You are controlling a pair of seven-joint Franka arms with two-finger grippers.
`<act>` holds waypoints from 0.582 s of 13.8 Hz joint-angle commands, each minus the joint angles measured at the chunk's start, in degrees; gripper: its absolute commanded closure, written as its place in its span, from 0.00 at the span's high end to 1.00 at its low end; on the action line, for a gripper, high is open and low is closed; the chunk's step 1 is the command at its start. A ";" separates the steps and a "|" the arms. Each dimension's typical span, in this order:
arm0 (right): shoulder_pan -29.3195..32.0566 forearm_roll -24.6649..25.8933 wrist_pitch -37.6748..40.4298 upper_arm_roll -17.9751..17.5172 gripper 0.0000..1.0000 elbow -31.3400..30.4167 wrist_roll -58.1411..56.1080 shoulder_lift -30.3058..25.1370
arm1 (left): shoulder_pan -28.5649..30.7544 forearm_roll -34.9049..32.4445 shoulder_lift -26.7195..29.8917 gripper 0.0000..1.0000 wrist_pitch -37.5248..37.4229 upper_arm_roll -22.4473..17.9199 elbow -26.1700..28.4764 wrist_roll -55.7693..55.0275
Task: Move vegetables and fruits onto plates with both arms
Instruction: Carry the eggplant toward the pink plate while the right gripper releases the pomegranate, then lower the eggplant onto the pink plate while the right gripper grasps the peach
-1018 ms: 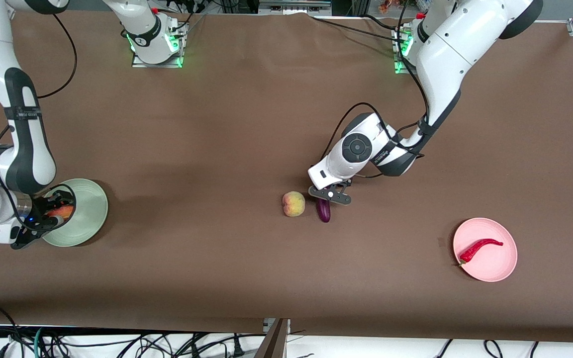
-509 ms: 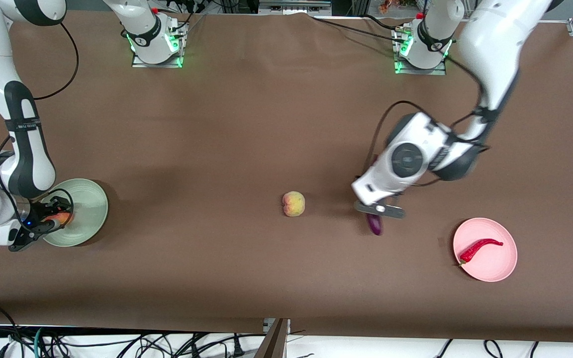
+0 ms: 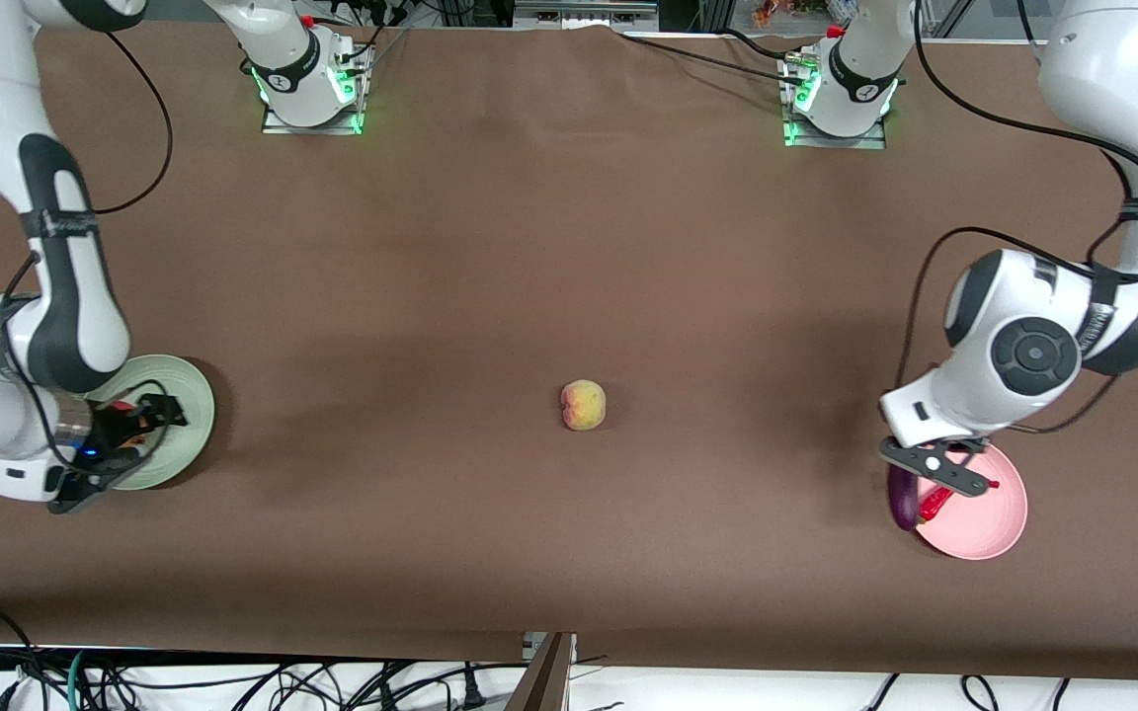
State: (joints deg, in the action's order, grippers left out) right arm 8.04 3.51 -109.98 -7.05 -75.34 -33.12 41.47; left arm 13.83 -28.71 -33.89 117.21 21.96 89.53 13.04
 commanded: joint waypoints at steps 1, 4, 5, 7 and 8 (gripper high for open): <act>-8.10 -0.53 3.55 -0.33 1.00 1.69 16.53 -1.91 | -0.65 -5.03 -4.16 0.04 -0.49 -2.09 -7.32 11.17; -18.11 -0.61 2.76 -0.78 1.00 3.79 35.78 -2.01 | -0.39 -5.74 -9.08 0.06 2.65 -5.61 -13.84 26.03; -20.84 -0.53 1.80 -1.04 1.00 4.41 41.24 -1.83 | 0.22 -5.83 -10.14 0.07 5.63 -6.40 -13.85 27.63; -26.20 -0.61 -4.86 -1.04 1.00 4.41 50.12 -1.13 | 1.02 -5.83 -12.51 0.08 9.60 -7.89 -13.85 28.09; -29.10 -0.53 -8.90 -1.04 1.00 4.41 55.48 -0.35 | 1.72 -5.83 -13.56 0.09 11.53 -8.07 -13.85 28.18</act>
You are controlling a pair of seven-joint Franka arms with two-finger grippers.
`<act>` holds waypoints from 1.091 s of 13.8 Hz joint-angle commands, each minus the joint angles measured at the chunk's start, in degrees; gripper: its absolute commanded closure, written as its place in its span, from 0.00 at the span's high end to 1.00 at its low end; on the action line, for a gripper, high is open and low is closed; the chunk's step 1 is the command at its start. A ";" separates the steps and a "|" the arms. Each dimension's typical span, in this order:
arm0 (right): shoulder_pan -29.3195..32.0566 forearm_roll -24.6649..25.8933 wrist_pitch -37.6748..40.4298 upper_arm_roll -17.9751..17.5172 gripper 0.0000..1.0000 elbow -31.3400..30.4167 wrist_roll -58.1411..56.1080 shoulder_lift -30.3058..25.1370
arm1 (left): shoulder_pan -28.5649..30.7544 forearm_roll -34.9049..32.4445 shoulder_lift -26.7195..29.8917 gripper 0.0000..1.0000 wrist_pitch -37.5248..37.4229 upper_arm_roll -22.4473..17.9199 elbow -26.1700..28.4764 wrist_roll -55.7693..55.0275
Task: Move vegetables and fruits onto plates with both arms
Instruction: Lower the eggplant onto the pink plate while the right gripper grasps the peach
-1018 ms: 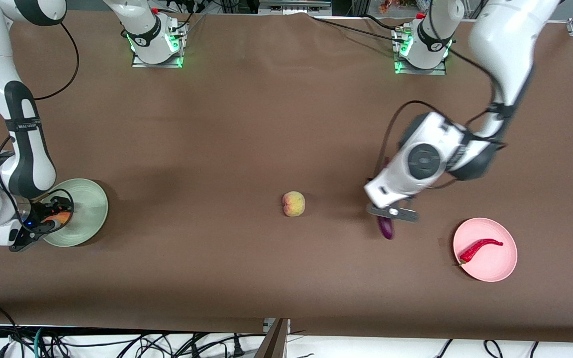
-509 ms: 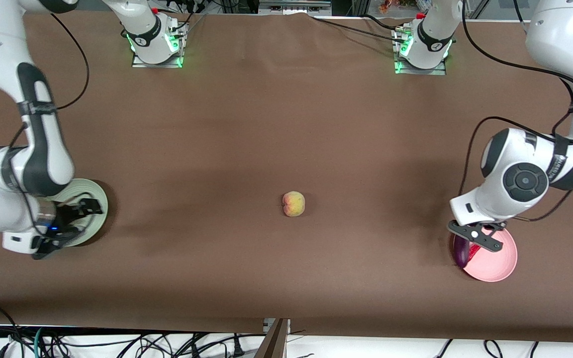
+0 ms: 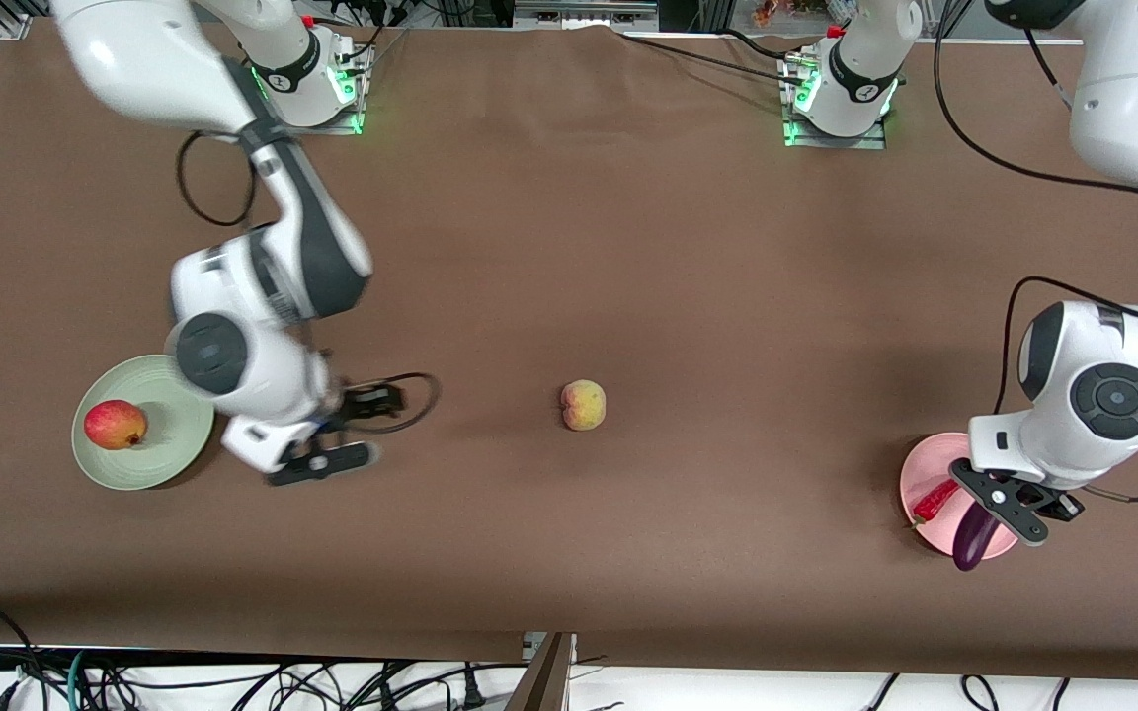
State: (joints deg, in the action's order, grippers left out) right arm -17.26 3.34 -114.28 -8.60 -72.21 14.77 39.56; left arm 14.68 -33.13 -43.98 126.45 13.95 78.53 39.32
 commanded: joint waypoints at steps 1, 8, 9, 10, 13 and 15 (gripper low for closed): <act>-6.27 -0.26 -8.99 0.60 1.00 1.19 12.08 2.45 | 2.79 -0.89 -4.61 0.12 4.84 -0.16 -2.85 1.90; -16.04 3.69 -26.86 2.45 1.00 1.19 20.65 9.83 | 3.33 -1.50 -6.03 0.39 6.01 0.11 -1.80 1.81; -16.57 4.39 -28.53 2.53 1.00 1.28 20.65 11.14 | 3.25 -0.80 -6.11 0.99 6.01 0.37 -1.80 1.64; -17.18 5.70 -30.29 2.71 1.00 1.28 20.65 12.46 | 3.25 -0.79 -5.94 1.00 5.92 0.46 -1.71 1.72; -18.94 6.42 -33.90 3.32 1.00 1.46 20.91 15.19 | 2.11 -0.71 -4.37 1.00 5.13 0.55 -1.80 1.55; -20.44 6.42 -34.79 4.73 1.00 1.55 21.00 15.99 | 1.75 -0.70 -3.22 1.00 1.63 2.03 -2.15 1.46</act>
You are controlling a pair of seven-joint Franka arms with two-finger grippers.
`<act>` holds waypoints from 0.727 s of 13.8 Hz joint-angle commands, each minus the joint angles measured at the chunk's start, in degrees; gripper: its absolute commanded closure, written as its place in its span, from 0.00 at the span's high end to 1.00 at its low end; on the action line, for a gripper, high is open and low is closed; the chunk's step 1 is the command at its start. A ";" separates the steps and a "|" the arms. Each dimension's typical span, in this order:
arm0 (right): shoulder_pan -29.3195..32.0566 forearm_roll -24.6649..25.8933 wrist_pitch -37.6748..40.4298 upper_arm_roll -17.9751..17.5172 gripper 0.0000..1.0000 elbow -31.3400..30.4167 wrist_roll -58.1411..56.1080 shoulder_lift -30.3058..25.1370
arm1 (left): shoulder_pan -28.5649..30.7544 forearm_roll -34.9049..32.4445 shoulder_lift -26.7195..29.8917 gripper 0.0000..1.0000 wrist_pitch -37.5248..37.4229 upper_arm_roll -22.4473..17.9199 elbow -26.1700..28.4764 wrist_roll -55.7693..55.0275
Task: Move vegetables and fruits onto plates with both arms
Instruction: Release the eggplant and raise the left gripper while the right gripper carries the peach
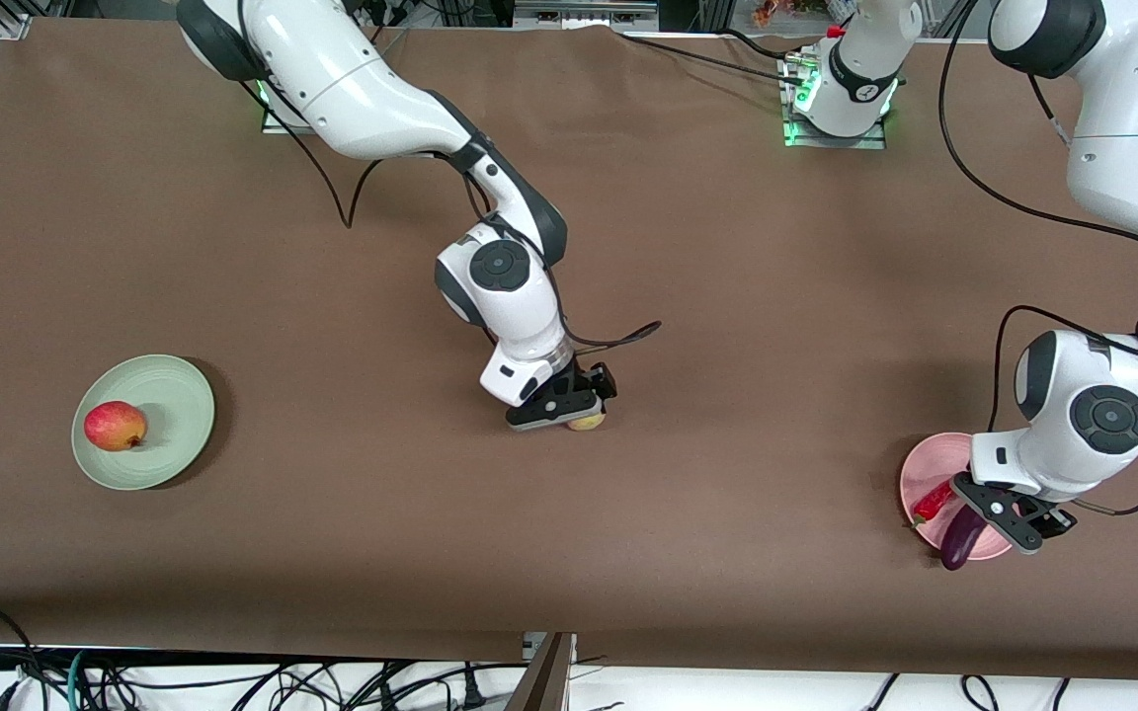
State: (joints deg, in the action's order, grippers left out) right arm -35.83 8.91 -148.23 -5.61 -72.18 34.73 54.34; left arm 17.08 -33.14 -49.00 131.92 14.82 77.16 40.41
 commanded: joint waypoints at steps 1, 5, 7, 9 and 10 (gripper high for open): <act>-2.05 0.85 -0.92 1.74 1.00 1.61 1.12 1.46 | -0.39 -0.70 2.41 1.00 -5.52 2.22 -1.04 0.37; -3.11 0.94 -3.81 3.23 0.85 1.69 1.57 3.31 | -0.56 4.72 8.20 1.00 -15.17 5.39 -1.31 -0.42; -3.28 0.94 -5.05 3.76 0.36 1.69 1.56 4.01 | -0.65 11.14 11.71 1.00 -19.84 5.39 -1.31 -1.21; -3.29 1.02 -5.06 3.85 0.03 1.69 1.13 4.02 | -0.91 15.45 15.06 1.00 -25.80 5.66 -1.31 -5.84; -3.20 1.03 -4.45 3.85 0.00 1.69 0.78 3.49 | -1.17 17.56 16.29 1.00 -29.67 6.18 -1.31 -10.83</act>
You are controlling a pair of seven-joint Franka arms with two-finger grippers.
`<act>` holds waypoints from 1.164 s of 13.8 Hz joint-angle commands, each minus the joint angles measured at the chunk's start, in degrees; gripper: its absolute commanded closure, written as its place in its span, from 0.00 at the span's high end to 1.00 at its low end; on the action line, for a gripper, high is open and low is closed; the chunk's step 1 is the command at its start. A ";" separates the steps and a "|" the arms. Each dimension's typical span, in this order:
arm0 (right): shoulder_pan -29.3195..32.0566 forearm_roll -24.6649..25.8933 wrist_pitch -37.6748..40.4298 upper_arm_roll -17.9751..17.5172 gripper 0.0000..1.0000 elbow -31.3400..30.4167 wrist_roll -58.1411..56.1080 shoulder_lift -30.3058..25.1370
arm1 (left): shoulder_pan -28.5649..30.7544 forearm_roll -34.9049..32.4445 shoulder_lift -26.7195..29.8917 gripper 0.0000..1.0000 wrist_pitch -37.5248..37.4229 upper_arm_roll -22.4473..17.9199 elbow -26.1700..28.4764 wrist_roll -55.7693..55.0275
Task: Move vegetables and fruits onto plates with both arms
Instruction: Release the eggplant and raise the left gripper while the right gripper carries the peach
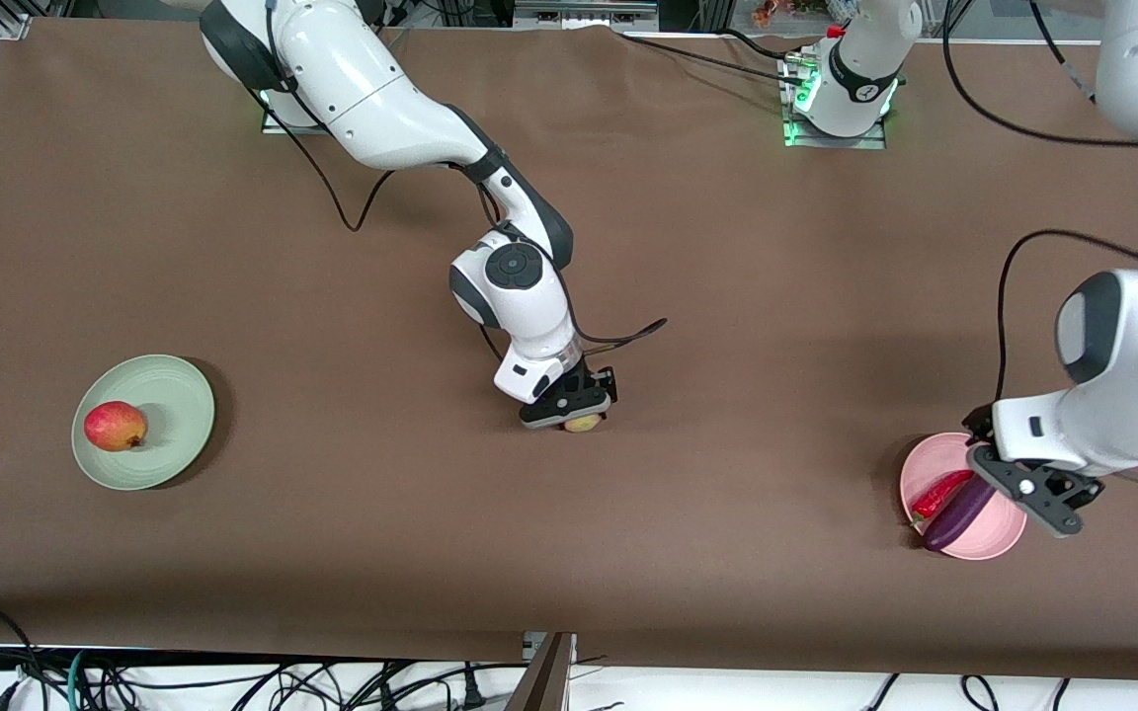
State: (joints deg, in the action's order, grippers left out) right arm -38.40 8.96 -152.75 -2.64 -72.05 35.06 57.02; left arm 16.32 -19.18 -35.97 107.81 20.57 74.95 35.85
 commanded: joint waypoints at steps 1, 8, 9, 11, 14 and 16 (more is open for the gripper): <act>-0.10 1.05 2.00 1.23 0.00 1.56 -0.08 -0.50 | -0.50 4.50 4.93 1.00 -8.81 1.48 0.81 -10.75; 21.39 -11.42 43.54 0.70 0.00 1.03 -45.26 -14.04 | -11.19 14.91 20.65 1.00 -14.12 -10.32 5.09 -23.88; 25.18 -11.08 47.59 0.79 0.00 1.03 -53.61 -14.13 | -13.40 20.10 22.85 1.00 -13.94 -15.16 6.68 -26.24; 30.29 -8.98 50.36 3.50 0.00 0.25 -70.31 -14.04 | -19.20 22.87 28.56 1.00 -12.02 -23.27 13.60 -29.07; 34.25 -8.09 48.96 9.30 0.00 -2.22 -86.44 -13.87 | -20.98 20.43 36.22 1.00 -5.06 -23.91 24.79 -31.17; 38.73 -8.08 46.77 9.40 0.00 -3.36 -92.87 -13.43 | -20.63 19.98 36.24 1.00 -7.51 -22.17 24.37 -33.56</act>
State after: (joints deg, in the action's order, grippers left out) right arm -2.32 0.03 -104.10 7.03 -73.65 -52.28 44.24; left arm -3.40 2.18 -2.84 99.99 -2.21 95.52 4.87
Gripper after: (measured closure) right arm 0.313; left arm 0.000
